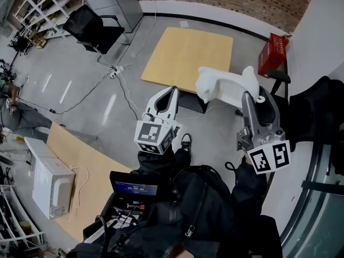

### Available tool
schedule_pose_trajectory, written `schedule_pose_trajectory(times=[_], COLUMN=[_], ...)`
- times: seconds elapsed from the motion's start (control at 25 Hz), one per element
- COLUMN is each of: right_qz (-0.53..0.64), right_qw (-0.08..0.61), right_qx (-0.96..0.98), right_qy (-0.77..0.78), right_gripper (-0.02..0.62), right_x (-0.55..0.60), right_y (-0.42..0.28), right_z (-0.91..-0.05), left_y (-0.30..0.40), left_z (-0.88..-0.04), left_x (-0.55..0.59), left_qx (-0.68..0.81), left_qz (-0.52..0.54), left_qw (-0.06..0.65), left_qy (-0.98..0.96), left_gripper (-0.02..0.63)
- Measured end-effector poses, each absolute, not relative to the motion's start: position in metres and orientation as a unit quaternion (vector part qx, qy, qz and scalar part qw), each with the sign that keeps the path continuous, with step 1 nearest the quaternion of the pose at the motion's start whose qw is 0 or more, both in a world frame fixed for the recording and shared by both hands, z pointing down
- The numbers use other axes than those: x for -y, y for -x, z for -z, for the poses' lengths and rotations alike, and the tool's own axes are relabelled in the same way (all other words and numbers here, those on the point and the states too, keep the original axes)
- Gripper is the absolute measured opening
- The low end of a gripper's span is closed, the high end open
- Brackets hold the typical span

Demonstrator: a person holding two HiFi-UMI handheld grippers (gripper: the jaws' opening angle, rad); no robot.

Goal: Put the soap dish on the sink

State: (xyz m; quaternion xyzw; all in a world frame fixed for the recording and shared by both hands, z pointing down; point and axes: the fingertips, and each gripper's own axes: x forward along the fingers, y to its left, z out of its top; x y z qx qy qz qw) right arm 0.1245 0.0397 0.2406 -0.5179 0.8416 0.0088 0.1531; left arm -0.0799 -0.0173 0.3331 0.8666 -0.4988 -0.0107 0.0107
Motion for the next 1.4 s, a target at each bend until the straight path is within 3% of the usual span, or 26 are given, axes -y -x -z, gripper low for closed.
schedule_pose_trajectory(times=[0.72, 1.4], right_qz=[0.016, 0.072], right_qw=[0.138, 0.112], right_qx=[-0.830, -0.843], right_qy=[0.540, 0.520], right_gripper=[0.192, 0.192], right_x=[0.158, 0.222], right_y=[-0.089, -0.099], right_z=[-0.252, -0.298], left_y=[0.102, 0.096], left_z=[-0.355, -0.402], left_x=[0.220, 0.264], left_qx=[0.467, 0.492], left_qz=[-0.009, -0.046], left_qw=[0.044, 0.091], left_qy=[-0.883, -0.865], left_gripper=[0.003, 0.003])
